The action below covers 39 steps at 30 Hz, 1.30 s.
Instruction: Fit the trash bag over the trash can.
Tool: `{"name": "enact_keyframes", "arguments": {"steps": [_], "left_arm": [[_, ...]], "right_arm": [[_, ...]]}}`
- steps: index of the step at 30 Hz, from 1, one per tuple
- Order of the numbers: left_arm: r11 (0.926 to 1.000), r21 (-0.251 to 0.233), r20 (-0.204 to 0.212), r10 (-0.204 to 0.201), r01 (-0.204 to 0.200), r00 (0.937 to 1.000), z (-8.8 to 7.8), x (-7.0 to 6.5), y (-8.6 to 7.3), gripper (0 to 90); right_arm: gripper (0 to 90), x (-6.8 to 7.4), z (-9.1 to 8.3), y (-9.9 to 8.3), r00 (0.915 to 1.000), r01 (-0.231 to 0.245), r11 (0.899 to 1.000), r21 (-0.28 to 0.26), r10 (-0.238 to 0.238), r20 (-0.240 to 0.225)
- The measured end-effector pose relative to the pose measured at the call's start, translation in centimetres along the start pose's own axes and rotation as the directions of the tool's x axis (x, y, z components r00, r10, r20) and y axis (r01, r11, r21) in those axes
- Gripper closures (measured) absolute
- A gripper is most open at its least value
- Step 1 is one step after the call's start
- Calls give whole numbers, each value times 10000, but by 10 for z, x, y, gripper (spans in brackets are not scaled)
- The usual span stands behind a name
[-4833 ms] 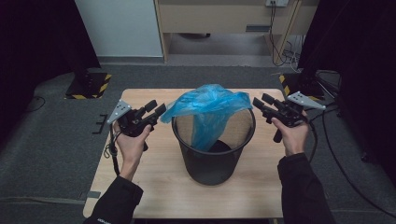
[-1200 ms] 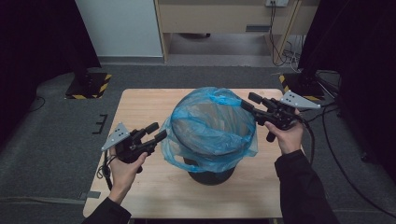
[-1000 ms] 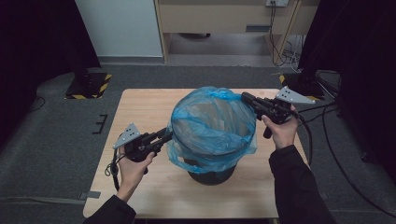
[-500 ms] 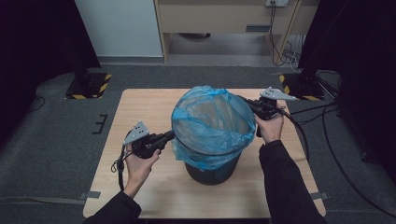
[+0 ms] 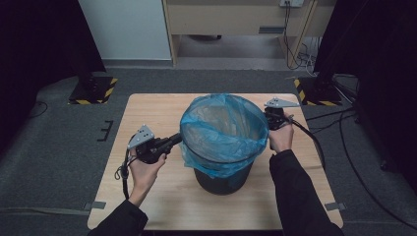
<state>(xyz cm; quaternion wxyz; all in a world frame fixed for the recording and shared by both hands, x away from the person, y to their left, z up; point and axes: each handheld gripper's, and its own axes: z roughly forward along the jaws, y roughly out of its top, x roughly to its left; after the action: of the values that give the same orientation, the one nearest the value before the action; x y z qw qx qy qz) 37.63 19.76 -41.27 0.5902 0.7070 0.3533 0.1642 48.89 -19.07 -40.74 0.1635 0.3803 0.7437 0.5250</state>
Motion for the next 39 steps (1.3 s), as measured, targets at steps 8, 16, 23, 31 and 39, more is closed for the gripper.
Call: {"name": "enact_keyframes", "arguments": {"steps": [8, 16, 23, 31, 39], "left_arm": [[9999, -38, -226, -119, 118, 9997, -2, -2, -8, 677], [9895, -1426, -1218, 57, -231, 9925, -26, 4, -7, 290], [9974, -719, -2095, -229, 79, 9775, -38, 17, -25, 220], [9940, 245, -2943, -951, 1070, 9510, -35, 43, -57, 218], [9890, 557, -3011, -1144, 1373, 9467, -33, 45, -66, 224]], "right_arm": [[772, -12, -18, -11, 9984, -424, 9982, -433, 439, 351], [363, -19, -59, 7, 9892, -1243, 9515, -2814, 1410, 399], [236, -11, -92, 40, 9864, -1506, 9093, -3879, 1643, 22], [223, 33, -99, 89, 9966, -724, 9099, -4085, 497, -661], [219, 101, -71, 138, 9916, 355, 9251, -3780, -797, -1020]]}}
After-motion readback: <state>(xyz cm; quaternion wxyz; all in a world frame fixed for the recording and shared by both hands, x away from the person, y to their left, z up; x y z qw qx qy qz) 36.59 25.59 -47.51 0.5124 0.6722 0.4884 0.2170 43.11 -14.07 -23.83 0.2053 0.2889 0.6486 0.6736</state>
